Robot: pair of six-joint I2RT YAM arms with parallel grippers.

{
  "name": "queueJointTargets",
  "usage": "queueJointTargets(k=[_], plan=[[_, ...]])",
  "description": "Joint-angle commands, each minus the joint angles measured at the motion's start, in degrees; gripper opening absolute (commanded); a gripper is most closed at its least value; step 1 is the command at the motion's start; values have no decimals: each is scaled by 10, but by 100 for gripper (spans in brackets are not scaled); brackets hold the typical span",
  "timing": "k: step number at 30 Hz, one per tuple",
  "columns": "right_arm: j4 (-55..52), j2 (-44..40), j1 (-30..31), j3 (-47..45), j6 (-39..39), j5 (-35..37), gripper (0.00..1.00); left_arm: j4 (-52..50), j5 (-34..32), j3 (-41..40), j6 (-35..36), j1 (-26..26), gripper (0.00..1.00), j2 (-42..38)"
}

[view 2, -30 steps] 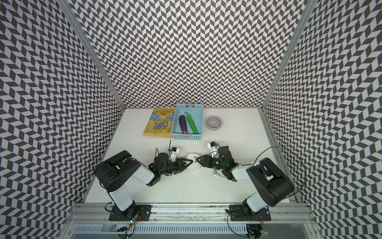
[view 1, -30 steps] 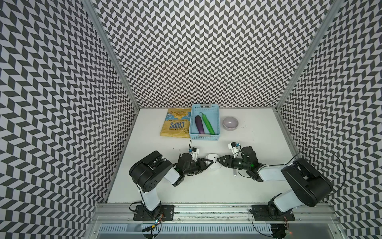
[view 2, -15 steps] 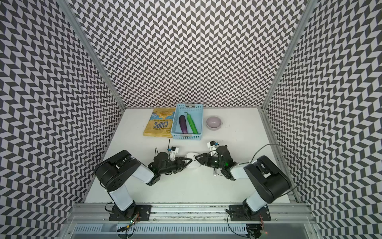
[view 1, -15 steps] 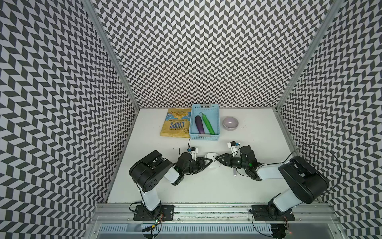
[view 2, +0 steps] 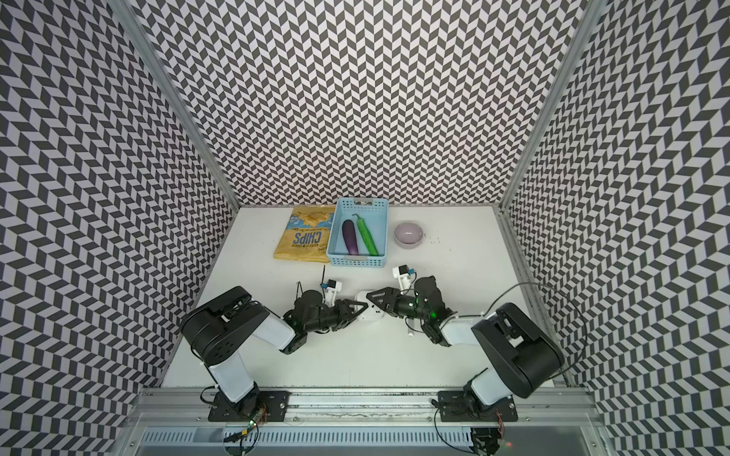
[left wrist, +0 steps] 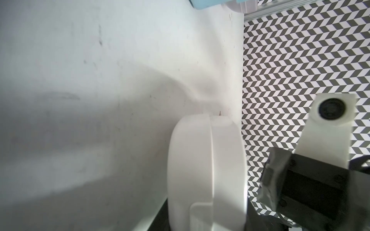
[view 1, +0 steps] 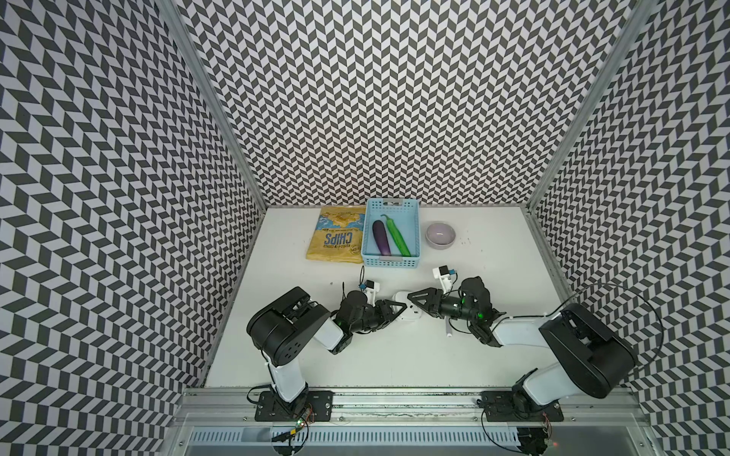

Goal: Remove the battery from the alarm
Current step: Remove the cover from the alarm, then adjust the alarm at the center of the board.

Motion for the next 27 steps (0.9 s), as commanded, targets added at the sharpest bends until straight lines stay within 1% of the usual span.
queueJointTargets(k=[1, 4, 6, 9, 11, 12, 13, 14, 16, 19, 21, 22, 23, 25, 27], plan=[[-23, -23, -4, 9, -30, -11, 50, -26, -7, 5, 17, -4, 0, -22], [-150, -55, -15, 29, -111, 45, 51, -61, -22, 6, 28, -3, 0, -42], [-248, -77, -16, 54, -180, 103, 53, -87, -26, 13, 40, -3, 0, -51], [-323, -98, -17, 74, -247, 161, 56, -95, -23, 18, 45, -3, 1, -51], [-354, -103, -17, 81, -274, 182, 60, -99, -21, 20, 46, -2, 10, -48], [-365, -104, -19, 84, -286, 181, 62, -100, -20, 19, 45, 0, 17, -47], [-374, -104, -21, 88, -300, 169, 66, -101, -20, 18, 44, 1, 28, -48], [-382, -104, -21, 92, -313, 159, 70, -102, -21, 16, 44, 2, 34, -49], [-392, -109, -21, 92, -331, 156, 76, -110, -24, 13, 45, 6, 39, -56], [-423, -117, -21, 100, -367, 190, 81, -133, -29, 7, 52, 13, 49, -74], [-457, -116, -21, 113, -387, 209, 81, -152, -34, 2, 56, 16, 57, -88], [-462, -118, -21, 115, -393, 205, 84, -163, -37, -2, 59, 19, 64, -99], [-462, -121, -20, 113, -395, 199, 85, -176, -41, -4, 62, 22, 68, -109], [-455, -125, -20, 108, -410, 187, 89, -205, -47, -8, 74, 32, 70, -132], [-455, -120, -20, 116, -431, 186, 90, -240, -52, -9, 89, 45, 71, -154]])
